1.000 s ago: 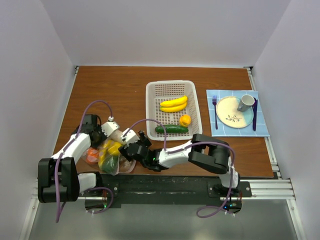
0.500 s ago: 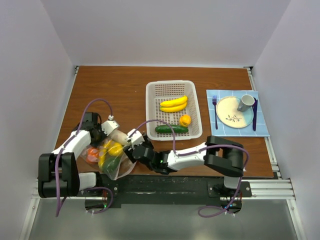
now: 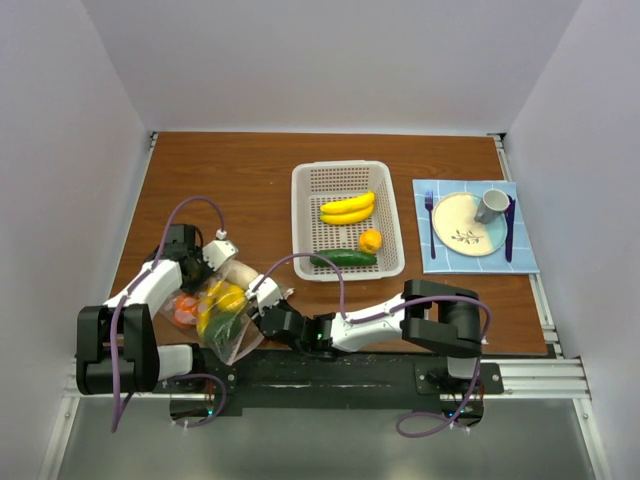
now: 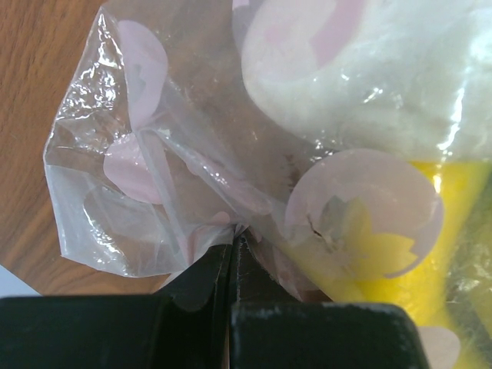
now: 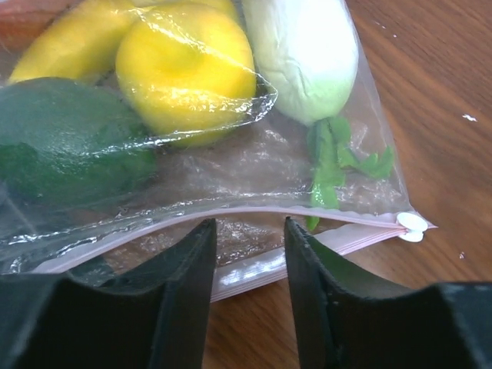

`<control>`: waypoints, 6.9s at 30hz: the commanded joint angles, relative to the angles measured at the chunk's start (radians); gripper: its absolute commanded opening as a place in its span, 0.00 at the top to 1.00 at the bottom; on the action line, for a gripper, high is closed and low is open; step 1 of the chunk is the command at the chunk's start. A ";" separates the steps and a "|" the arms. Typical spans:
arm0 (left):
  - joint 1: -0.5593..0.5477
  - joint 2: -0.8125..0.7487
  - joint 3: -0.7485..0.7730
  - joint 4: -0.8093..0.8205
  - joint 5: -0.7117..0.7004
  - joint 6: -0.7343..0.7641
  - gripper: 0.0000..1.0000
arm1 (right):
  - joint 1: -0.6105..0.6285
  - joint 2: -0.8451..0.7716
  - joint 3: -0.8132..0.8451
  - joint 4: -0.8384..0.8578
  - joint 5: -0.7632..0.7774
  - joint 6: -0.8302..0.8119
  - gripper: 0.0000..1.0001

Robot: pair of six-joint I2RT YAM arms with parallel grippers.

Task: Open the zip-top bag and remove the fake food

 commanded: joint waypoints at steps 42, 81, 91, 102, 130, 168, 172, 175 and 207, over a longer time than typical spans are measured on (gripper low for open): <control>-0.002 0.018 -0.024 -0.089 0.068 0.059 1.00 | -0.111 0.214 0.262 0.027 0.096 -0.079 1.00; -0.002 0.078 0.054 -0.038 0.016 -0.063 1.00 | 0.064 -0.610 -0.383 -0.375 0.006 0.148 0.53; -0.002 0.070 0.054 -0.047 0.025 -0.066 1.00 | 0.063 -0.388 -0.163 -0.322 0.018 -0.107 0.01; -0.002 0.040 0.053 -0.053 0.017 -0.063 1.00 | -0.115 -0.199 -0.150 -0.145 -0.241 -0.108 0.22; 0.012 -0.108 0.360 -0.314 -0.051 -0.012 1.00 | -0.118 -0.655 0.001 -1.132 -0.139 0.105 1.00; 0.022 0.041 0.128 -0.073 -0.101 -0.115 1.00 | 0.030 -0.457 -0.091 -0.473 0.058 -0.042 0.18; 0.022 0.066 0.097 -0.040 -0.110 -0.112 1.00 | 0.040 -0.383 -0.114 -0.404 0.024 -0.050 0.27; 0.018 0.067 0.088 -0.035 -0.105 -0.113 1.00 | 0.040 -0.337 -0.097 -0.360 0.018 -0.075 0.27; -0.022 0.055 0.080 -0.073 -0.056 -0.204 1.00 | -0.002 0.037 0.101 0.074 -0.249 -0.113 0.01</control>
